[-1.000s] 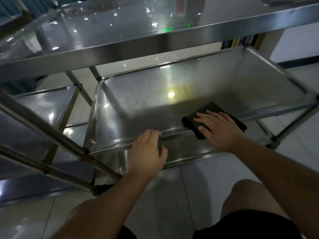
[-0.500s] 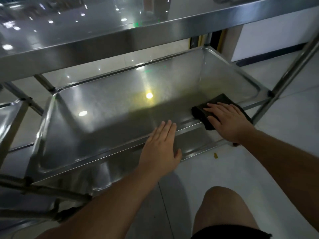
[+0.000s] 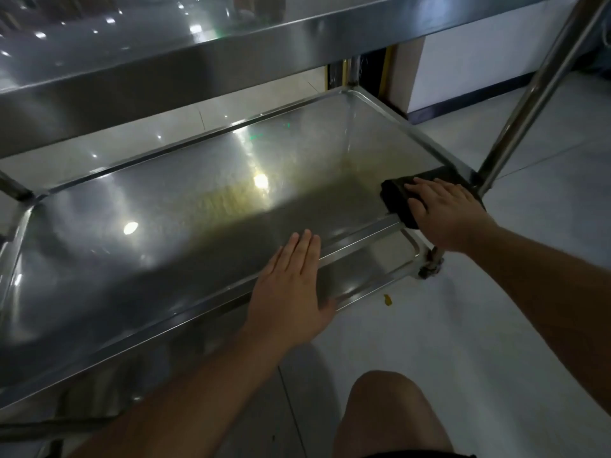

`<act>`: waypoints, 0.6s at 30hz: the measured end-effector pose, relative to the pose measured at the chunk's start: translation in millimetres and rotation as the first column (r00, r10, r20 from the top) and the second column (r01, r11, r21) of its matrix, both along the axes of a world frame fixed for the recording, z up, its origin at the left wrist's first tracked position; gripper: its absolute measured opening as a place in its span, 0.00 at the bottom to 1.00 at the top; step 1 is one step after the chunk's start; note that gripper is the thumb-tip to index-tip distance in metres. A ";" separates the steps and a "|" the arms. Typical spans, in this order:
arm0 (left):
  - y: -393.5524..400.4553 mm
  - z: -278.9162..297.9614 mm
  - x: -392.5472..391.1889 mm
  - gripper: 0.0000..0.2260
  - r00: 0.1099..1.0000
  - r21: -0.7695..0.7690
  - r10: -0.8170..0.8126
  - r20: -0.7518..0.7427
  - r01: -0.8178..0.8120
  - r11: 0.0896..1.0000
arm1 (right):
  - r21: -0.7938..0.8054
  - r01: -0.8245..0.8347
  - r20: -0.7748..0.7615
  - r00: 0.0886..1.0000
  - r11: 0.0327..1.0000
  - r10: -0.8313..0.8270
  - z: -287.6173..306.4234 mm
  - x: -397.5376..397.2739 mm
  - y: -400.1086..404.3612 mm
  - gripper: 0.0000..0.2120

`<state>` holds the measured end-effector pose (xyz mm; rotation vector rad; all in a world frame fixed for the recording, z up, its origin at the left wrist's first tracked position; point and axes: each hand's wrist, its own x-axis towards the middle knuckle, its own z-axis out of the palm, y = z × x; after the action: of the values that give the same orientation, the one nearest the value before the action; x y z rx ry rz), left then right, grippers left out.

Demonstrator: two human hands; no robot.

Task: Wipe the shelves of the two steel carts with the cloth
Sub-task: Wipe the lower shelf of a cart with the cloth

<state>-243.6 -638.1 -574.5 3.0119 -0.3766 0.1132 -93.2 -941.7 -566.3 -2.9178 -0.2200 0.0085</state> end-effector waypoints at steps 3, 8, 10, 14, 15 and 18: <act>-0.6 0.9 -1.9 0.46 1.000 0.005 -0.008 0.015 0.008 1.000 | -0.030 0.060 -0.138 0.988 0.998 -0.063 6.1 30.5 -8.9 0.33; 0.7 1.5 -3.4 0.47 1.000 -0.002 -0.012 -0.009 0.012 1.000 | -0.071 0.068 -0.255 0.963 0.995 -0.084 8.1 78.7 -10.8 0.29; -0.2 1.3 -3.6 0.47 1.000 -0.024 -0.015 -0.019 0.014 1.000 | -0.022 0.106 -0.226 0.968 0.994 -0.108 11.3 94.7 -6.4 0.31; -0.6 2.1 -3.1 0.47 1.000 -0.053 -0.010 -0.030 0.008 0.999 | 0.019 0.069 -0.173 0.983 0.997 -0.065 17.2 131.9 5.6 0.32; -1.0 2.1 -2.4 0.47 0.999 -0.047 -0.010 -0.031 0.008 0.999 | 0.014 0.050 -0.151 0.987 0.999 -0.048 18.3 140.5 9.6 0.32; -2.2 2.7 -1.5 0.48 0.999 -0.023 0.002 -0.039 -0.003 1.000 | 0.020 -0.034 -0.110 0.993 0.999 0.036 25.0 155.8 33.6 0.30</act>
<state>-245.1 -640.3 -571.8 2.9866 -0.3655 0.0589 62.6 -908.1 -541.3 -2.8839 -0.2510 0.1715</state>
